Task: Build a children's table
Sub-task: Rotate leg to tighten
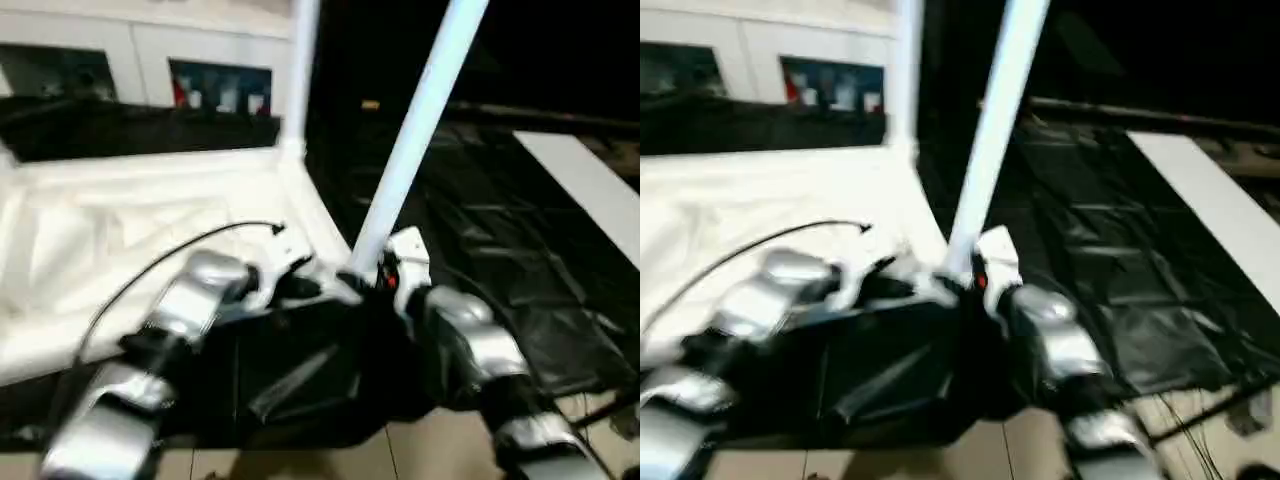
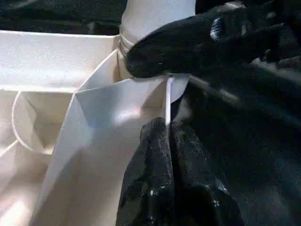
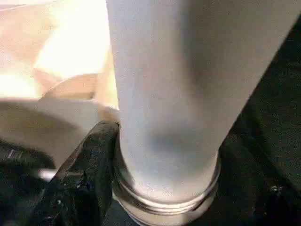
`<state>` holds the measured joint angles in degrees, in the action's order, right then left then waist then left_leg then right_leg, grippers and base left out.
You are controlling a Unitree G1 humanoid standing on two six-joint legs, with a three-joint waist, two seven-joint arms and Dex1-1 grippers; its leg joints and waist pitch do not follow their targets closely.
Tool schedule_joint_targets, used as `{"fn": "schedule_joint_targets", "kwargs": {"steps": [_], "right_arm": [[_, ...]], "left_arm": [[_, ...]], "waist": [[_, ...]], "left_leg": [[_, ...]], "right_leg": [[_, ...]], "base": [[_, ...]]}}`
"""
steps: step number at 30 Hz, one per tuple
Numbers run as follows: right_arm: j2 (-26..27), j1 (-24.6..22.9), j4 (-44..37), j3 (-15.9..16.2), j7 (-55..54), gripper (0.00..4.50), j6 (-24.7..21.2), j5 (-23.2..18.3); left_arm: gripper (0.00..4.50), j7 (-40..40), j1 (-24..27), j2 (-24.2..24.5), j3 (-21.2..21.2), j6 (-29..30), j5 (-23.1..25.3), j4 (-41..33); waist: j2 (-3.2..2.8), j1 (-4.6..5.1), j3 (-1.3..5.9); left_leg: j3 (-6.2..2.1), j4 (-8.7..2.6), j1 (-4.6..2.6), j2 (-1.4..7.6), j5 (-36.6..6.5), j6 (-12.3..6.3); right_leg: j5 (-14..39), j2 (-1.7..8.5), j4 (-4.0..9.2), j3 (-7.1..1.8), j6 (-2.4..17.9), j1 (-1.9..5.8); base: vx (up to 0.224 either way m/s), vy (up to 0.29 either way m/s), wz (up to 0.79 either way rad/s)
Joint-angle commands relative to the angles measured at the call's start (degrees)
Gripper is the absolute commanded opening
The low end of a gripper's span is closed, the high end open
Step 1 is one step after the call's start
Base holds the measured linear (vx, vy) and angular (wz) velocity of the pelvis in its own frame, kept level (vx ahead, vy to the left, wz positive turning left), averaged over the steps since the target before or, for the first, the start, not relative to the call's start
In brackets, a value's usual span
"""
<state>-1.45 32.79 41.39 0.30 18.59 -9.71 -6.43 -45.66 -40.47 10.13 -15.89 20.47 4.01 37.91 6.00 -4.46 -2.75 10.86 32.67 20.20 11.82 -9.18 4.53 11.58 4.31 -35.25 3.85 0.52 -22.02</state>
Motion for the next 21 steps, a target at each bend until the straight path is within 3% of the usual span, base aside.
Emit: {"fn": "schedule_joint_targets", "kwargs": {"steps": [1,5,9,10,11,15,16,17,21], "right_arm": [[2.8,1.2,2.5,1.1,-2.7,2.66,0.4,0.1],[4.1,1.6,3.4,2.5,-2.9,2.66,1.5,2.1],[4.3,0.9,1.9,2.6,1.4,2.66,3.6,1.2],[3.9,0.3,0.5,2.4,4.0,3.22,3.6,-0.3],[3.7,0.2,0.2,2.3,4.4,3.22,3.6,-0.6],[-1.7,-2.3,-5.7,5.6,11.5,3.66,3.8,1.0],[-3.0,-2.9,-6.8,6.4,13.2,3.66,3.4,1.5],[-4.9,-4.0,-8.8,7.1,16.3,3.66,2.9,1.3],[-9.5,-6.4,-13.0,8.5,24.2,3.66,2.4,0.1]], "left_arm": [[0.00,6.0,-1.0,-2.7,-0.8,-0.6,1.1,4.8],[0.00,7.8,-2.4,-3.4,-0.7,-1.8,2.6,8.2],[0.00,7.5,-3.0,-3.1,-1.2,-2.1,3.5,10.1],[0.00,6.6,-3.0,-2.7,-1.7,-2.1,3.8,10.4],[0.00,6.3,-3.1,-2.6,-1.9,-2.1,3.9,10.5],[0.00,-4.1,-1.5,0.2,-5.2,-2.6,3.8,8.3],[0.00,-6.2,-1.0,0.8,-5.7,-2.3,3.5,7.5],[0.00,-9.4,-0.3,2.2,-6.8,-3.6,3.6,6.3],[0.00,-14.6,1.3,5.5,-8.7,-5.3,3.7,3.6]], "waist": [[-0.88,-0.01,3.17],[-0.80,-0.64,3.20],[-1.04,-0.61,3.06],[-1.00,-0.64,3.09],[-1.01,-0.74,3.12],[-0.89,-0.69,3.03],[-0.78,-0.42,3.00],[-0.98,-0.37,3.01],[-0.95,-0.59,3.04]], "left_leg": [[-0.98,-3.88,-0.72,1.65,-16.6,2.77],[-0.76,-3.82,-0.54,1.53,-14.3,1.47],[-0.88,-4.00,-0.72,1.71,-16.3,1.52],[-0.87,-3.98,-0.70,1.70,-16.7,1.39],[-0.89,-3.96,-0.70,1.77,-16.6,1.20],[-1.03,-4.11,-0.25,1.69,-15.7,0.37],[-1.17,-4.24,0.16,1.71,-15.2,0.37],[-0.98,-4.05,-0.22,1.75,-15.2,0.27],[-0.82,-3.92,-0.43,1.89,-14.3,-0.80]], "right_leg": [[15.1,4.11,4.81,-2.92,8.6,1.37],[12.1,3.96,4.68,-2.94,8.2,1.65],[14.5,4.07,4.95,-2.87,8.1,1.49],[14.9,4.08,5.01,-2.87,8.0,1.53],[14.6,4.13,4.99,-2.90,8.1,1.52],[14.6,4.14,5.04,-2.78,7.8,1.94],[15.3,4.10,5.01,-2.64,7.5,2.33],[15.2,4.22,5.14,-2.82,7.8,1.93],[12.3,4.12,4.90,-2.93,9.3,1.94]], "base": [[0.000,0.000,0.00],[0.000,0.000,0.00],[0.000,0.000,0.00],[0.000,0.000,0.00],[0.000,0.000,0.00],[0.000,0.000,0.00],[0.000,0.000,0.00],[0.000,0.000,0.00],[0.000,0.000,0.00]]}}
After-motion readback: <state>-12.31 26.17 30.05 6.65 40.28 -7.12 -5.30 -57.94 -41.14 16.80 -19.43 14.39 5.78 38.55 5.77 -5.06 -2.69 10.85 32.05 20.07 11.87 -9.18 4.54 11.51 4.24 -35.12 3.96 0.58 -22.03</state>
